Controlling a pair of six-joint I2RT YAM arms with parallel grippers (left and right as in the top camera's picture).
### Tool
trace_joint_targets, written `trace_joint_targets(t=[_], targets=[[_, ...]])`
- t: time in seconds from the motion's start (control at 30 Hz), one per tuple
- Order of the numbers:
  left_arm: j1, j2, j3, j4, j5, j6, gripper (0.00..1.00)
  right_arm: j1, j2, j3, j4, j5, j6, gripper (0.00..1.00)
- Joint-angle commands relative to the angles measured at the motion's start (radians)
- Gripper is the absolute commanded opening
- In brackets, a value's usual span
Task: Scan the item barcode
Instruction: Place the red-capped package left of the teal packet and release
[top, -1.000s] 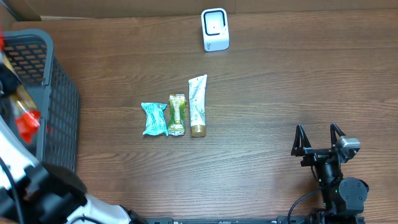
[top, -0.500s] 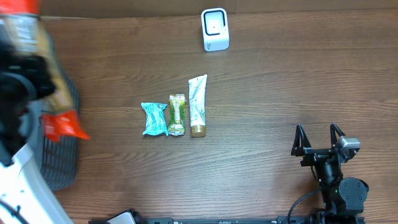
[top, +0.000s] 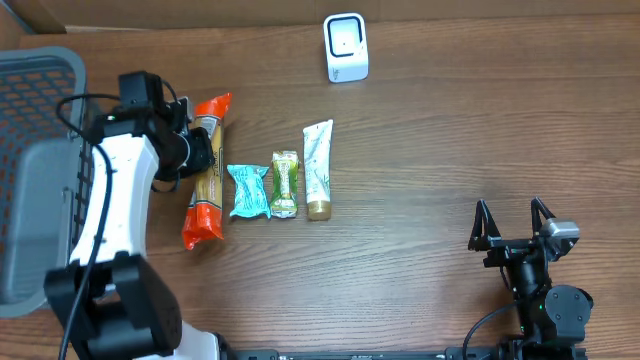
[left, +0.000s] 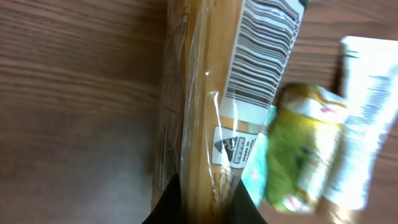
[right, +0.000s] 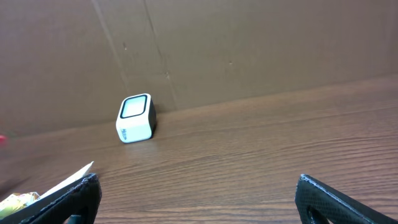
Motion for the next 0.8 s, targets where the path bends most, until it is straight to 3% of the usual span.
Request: trace_joint_targets(t=[0.0, 0.17, 0.23, 0.27, 0.33, 0.5, 0.77], targets=[[-0.019, 0.026, -0.026, 0.070, -0.008, 0.005, 0.04, 0.005, -0.007, -0.011, 0.004, -0.005, -0.005, 1.00], [-0.048, 0.093, -0.032, 0.091, -0.011, 0.004, 0.08, 0.005, -0.007, -0.011, 0.004, -0.005, -0.005, 1.00], [-0.059, 0.113, -0.032, 0.089, -0.008, -0.008, 0.26, 0.005, -0.007, -0.011, 0.004, -0.005, -0.005, 1.00], [-0.064, 0.117, -0.032, 0.093, 0.007, -0.008, 0.44, 0.005, -0.007, -0.011, 0.004, -0.005, -0.005, 1.00], [-0.068, 0.117, -0.024, 0.095, 0.017, -0.007, 0.57, 0.005, -0.007, -0.011, 0.004, -0.005, -0.005, 1.00], [-0.064, 0.117, 0.146, -0.036, 0.029, -0.034, 0.59, 0.005, -0.007, -0.011, 0.004, -0.005, -0.005, 1.00], [-0.120, 0.117, 0.758, -0.307, 0.131, -0.033, 0.53, 0.005, -0.007, -0.011, 0.004, -0.005, -0.005, 1.00]])
